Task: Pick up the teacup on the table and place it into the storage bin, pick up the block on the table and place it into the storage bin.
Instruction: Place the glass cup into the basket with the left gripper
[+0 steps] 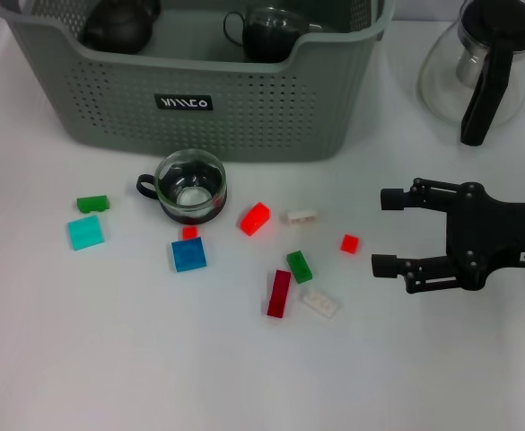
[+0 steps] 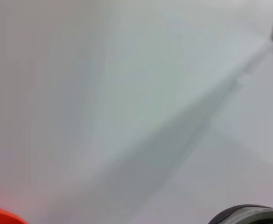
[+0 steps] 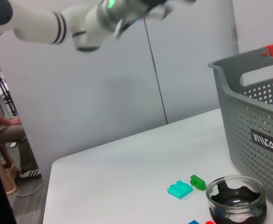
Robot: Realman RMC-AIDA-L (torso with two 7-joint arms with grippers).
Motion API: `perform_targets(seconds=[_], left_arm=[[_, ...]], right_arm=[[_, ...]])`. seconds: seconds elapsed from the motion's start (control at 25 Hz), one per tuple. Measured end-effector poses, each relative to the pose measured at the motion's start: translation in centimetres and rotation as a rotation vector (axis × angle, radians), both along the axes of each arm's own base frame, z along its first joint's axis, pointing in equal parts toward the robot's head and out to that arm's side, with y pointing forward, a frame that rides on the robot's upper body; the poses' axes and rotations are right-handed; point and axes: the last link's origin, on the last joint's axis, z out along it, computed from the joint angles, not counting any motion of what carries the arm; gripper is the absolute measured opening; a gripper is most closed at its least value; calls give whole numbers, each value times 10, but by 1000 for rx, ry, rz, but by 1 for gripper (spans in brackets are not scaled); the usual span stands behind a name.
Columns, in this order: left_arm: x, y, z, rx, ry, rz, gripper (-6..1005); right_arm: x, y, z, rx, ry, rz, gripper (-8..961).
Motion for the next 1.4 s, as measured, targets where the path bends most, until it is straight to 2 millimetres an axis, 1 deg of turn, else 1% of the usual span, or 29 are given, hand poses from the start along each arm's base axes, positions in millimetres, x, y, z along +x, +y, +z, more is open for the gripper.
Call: perform_targets(seconds=[0.08, 0.24, 0.4, 0.52, 0.68, 0.8, 0.92, 1.04, 1.2, 1.4], left_arm=[[10, 25, 6, 14, 65, 68, 101], [29, 62, 1, 4, 292, 159, 111], [47, 86, -17, -20, 587, 210, 120], [50, 98, -32, -15, 765, 252, 128], [46, 107, -53, 36, 963, 267, 137], [40, 108, -73, 68, 1100, 253, 145], [34, 108, -95, 79, 1172, 252, 152], [29, 108, -110, 70, 1205, 261, 159], [24, 109, -119, 59, 1214, 272, 169], [21, 108, -122, 46, 1201, 295, 181]], right_arm=[[0, 0, 0, 1, 0, 1, 955], [0, 0, 0, 0, -2, -1, 955], [-2, 2, -1, -1, -4, 3, 955], [-2, 2, -2, 0, -5, 1, 955], [-3, 2, -4, -2, -3, 1, 955], [-3, 2, -4, -2, -3, 1, 956], [-3, 3, -4, -4, -3, -4, 956], [-4, 3, -4, -6, -2, -9, 956], [-4, 3, -4, -7, -2, -11, 956], [-3, 3, -3, -7, -3, -14, 956]])
